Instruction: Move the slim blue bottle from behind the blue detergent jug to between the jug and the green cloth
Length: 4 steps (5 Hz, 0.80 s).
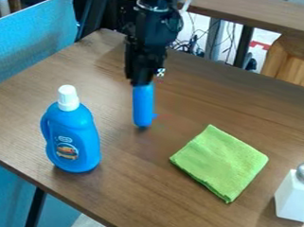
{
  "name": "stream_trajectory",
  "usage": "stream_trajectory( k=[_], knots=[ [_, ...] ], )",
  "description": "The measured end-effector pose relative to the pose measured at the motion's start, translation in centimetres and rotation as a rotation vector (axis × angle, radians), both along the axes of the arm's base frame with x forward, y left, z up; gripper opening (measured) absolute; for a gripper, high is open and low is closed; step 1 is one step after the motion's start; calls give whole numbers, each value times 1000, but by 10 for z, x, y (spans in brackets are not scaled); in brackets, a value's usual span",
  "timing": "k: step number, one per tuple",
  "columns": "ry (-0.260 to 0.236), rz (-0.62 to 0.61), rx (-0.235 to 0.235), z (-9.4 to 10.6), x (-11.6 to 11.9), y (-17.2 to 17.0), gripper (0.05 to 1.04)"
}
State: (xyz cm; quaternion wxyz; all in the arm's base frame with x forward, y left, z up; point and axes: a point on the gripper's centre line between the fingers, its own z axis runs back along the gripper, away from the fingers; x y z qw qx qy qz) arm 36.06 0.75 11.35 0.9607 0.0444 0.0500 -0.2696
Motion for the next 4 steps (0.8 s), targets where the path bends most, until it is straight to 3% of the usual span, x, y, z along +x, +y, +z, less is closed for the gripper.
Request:
stream_trajectory(
  k=[1, 3, 4],
  knots=[
    [30, -12, 3, -7, -1, -6, 349],
    [41, -15, 38, -9, 2, -6, 349],
    [45, -33, 44, -8, 1, -12, 410]
  ],
)
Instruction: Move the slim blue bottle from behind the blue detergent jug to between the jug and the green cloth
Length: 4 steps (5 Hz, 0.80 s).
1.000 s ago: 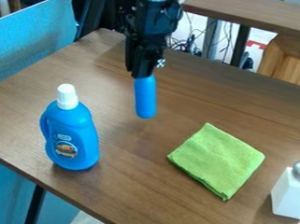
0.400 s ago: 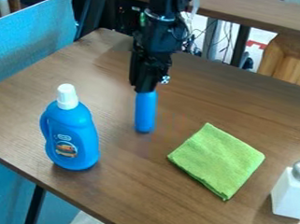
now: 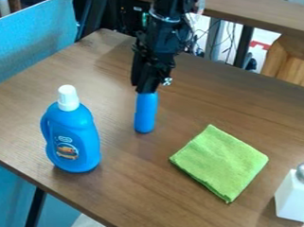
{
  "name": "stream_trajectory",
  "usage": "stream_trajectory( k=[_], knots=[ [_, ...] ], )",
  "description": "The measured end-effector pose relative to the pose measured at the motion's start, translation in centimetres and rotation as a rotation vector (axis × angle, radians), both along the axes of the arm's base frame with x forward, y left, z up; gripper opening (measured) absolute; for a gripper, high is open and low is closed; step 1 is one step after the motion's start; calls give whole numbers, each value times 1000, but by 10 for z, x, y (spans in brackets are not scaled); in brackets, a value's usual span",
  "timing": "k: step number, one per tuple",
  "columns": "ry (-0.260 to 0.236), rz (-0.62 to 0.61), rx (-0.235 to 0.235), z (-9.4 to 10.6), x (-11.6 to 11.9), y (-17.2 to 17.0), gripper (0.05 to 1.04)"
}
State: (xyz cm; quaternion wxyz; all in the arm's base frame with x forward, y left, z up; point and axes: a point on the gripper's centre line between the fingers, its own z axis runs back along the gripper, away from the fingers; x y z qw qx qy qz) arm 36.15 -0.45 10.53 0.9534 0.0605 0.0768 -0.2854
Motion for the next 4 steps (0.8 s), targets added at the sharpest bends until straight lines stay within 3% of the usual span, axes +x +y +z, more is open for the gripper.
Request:
stream_trajectory(
  k=[2, 3, 4],
  knots=[
    [28, -17, -11, 1, -4, -4, 981],
    [28, -15, -14, 3, -3, -4, 1007],
    [-17, 4, -17, 18, -5, -2, 1004]
  ],
)
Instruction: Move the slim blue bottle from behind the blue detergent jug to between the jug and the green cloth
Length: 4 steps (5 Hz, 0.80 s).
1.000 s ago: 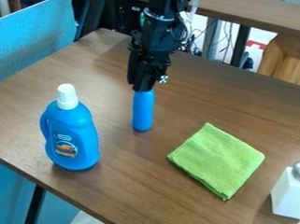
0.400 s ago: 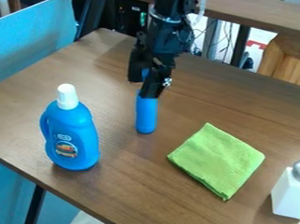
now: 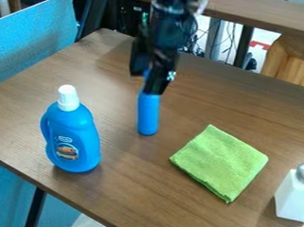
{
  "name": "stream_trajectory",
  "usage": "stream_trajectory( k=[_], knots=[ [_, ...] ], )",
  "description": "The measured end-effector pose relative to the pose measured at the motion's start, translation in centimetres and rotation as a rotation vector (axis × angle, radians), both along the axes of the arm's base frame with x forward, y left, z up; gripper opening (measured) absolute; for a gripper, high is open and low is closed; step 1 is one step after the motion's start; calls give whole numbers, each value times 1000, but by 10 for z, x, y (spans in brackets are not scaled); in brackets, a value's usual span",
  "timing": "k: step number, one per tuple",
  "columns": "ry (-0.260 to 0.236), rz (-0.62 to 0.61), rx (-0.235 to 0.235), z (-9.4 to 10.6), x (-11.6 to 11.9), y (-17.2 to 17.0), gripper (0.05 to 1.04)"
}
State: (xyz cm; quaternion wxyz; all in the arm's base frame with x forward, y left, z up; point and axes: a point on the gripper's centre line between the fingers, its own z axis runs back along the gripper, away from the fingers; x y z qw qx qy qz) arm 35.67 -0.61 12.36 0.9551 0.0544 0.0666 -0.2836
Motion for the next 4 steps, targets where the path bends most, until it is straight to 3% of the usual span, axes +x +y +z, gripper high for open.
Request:
stream_trajectory(
  k=[1, 2, 4],
  knots=[
    [-73, 76, -13, 38, -10, 19, 1001],
    [-18, 144, -13, 49, -27, 40, 1001],
    [57, 260, -91, 61, -56, 69, 1001]
  ],
)
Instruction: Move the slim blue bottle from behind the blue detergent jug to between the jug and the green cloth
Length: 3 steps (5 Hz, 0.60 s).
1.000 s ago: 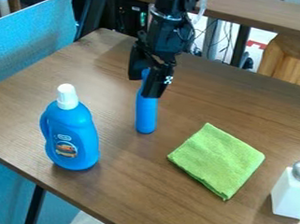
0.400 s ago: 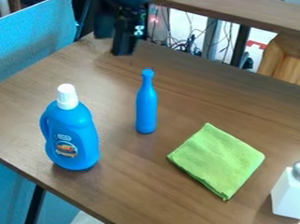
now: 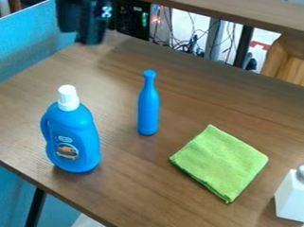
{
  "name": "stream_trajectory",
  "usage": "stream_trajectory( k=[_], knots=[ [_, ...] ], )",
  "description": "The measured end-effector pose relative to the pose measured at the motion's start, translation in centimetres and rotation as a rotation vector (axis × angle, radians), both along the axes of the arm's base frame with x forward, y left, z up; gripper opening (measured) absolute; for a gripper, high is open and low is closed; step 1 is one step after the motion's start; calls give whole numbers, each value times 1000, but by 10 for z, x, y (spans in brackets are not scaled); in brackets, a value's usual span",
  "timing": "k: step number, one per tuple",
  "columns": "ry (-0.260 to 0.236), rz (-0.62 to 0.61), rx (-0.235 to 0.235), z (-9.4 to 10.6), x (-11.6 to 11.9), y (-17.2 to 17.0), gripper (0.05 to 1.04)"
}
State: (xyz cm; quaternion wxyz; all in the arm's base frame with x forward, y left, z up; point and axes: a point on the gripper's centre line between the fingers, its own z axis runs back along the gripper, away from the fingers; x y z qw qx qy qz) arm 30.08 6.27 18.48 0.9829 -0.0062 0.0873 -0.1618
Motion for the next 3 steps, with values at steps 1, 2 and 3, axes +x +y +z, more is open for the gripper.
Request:
stream_trajectory(
  k=[1, 2, 3],
  knots=[
    [1, -14, 32, -5, -29, -5, 1001],
    [-52, -86, 45, 0, -49, -21, 1001],
    [-80, -72, 69, -2, -55, -21, 1001]
  ],
)
